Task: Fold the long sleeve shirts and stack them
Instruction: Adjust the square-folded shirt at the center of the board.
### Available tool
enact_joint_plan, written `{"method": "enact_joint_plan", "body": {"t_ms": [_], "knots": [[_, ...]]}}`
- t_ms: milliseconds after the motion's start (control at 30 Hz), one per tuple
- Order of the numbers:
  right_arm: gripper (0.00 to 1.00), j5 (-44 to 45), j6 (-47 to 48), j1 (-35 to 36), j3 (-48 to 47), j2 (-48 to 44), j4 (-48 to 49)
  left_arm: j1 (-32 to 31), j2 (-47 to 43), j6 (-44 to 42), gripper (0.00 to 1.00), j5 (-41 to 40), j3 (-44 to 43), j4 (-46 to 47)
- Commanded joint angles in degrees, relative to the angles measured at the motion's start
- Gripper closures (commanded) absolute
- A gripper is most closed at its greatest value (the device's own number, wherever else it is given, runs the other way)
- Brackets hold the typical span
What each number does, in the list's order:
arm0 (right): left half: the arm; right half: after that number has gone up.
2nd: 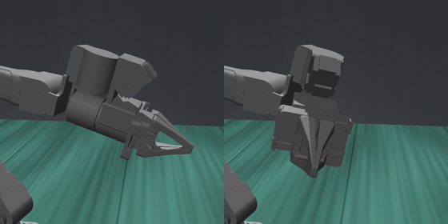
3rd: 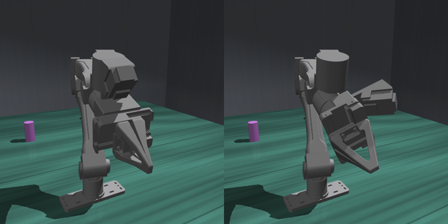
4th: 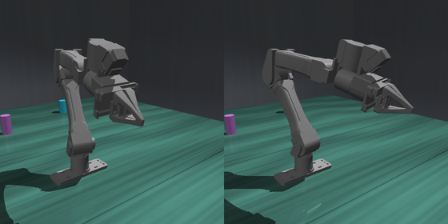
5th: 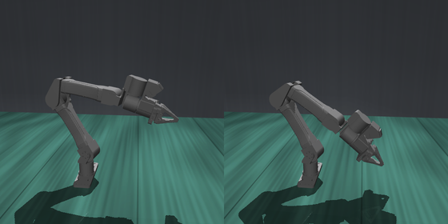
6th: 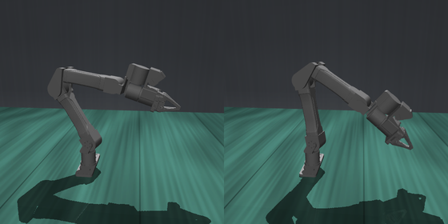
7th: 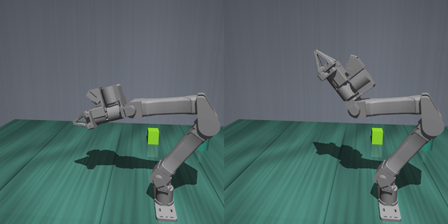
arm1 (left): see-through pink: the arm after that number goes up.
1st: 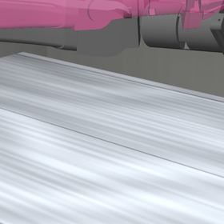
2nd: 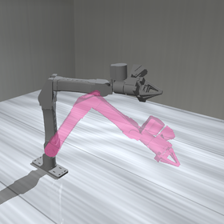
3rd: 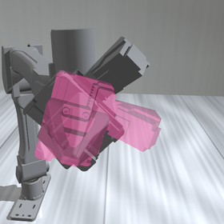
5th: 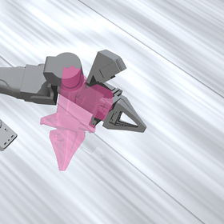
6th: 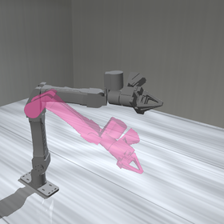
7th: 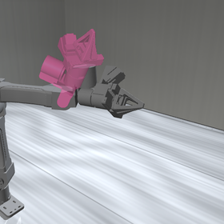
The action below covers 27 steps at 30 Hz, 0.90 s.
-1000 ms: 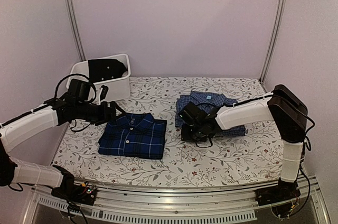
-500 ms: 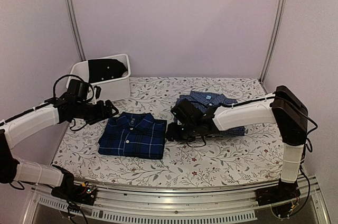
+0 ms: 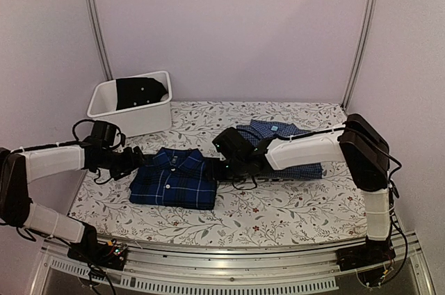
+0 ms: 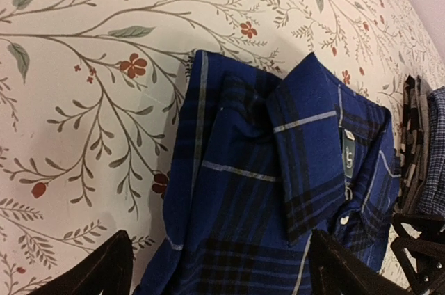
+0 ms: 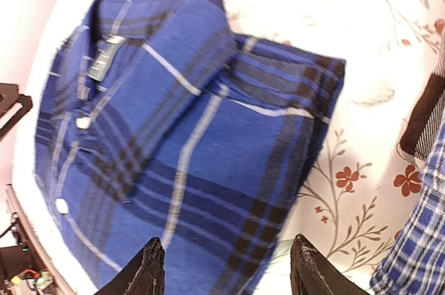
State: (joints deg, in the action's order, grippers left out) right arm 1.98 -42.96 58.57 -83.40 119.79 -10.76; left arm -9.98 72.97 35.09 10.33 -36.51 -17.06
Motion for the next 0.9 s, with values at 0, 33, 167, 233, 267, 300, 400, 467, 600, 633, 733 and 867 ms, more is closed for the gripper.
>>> {"method": "enact_joint_plan", "body": {"t_ms": [0,33,167,233,267,300,400,467,600,633,733,867], "knots": [[0.4,2.5,2.2,0.1,-1.7,2.8,-2.3,0.5,2.2,2.9,0.13,1.6,3.3,7.1],[0.4,2.7,2.5,0.1,-1.7,3.0,-2.3,0.5,2.3,3.1,0.13,1.5,4.0,7.6],[0.39,2.0,3.2,0.1,-2.6,4.5,-2.4,0.4,2.0,3.0,0.13,1.9,6.7,10.4],[0.39,1.6,3.3,0.1,-3.5,5.5,-2.5,0.4,1.8,3.4,0.13,2.2,8.3,11.4],[0.39,1.4,3.5,0.1,-4.0,6.0,-2.5,0.3,1.7,3.6,0.13,2.3,9.0,11.6],[0.39,1.2,3.6,0.0,-4.5,6.4,-2.7,0.3,1.5,3.9,0.13,2.4,9.5,11.7],[0.39,0.9,4.0,-0.2,-6.3,8.0,-3.1,0.0,-0.1,5.2,0.15,2.8,11.4,12.3],[0.39,0.7,4.3,-0.6,-7.1,8.9,-3.4,-0.6,-1.6,6.3,0.17,3.0,12.5,12.4],[0.39,0.1,4.5,-1.8,-8.2,9.9,-3.5,-2.7,-5.2,9.6,0.23,2.7,14.6,11.8],[0.39,0.0,4.8,-2.1,-8.6,10.1,-3.6,-3.4,-6.2,10.7,0.25,2.5,15.1,11.4],[0.39,0.0,5.8,-3.1,-10.5,11.2,-4.4,-6.7,-9.2,14.0,0.3,0.5,16.2,9.9],[0.39,0.2,7.3,-4.4,-14.0,12.7,-6.4,-10.2,-12.8,17.0,0.34,-3.9,15.9,5.5]]}}
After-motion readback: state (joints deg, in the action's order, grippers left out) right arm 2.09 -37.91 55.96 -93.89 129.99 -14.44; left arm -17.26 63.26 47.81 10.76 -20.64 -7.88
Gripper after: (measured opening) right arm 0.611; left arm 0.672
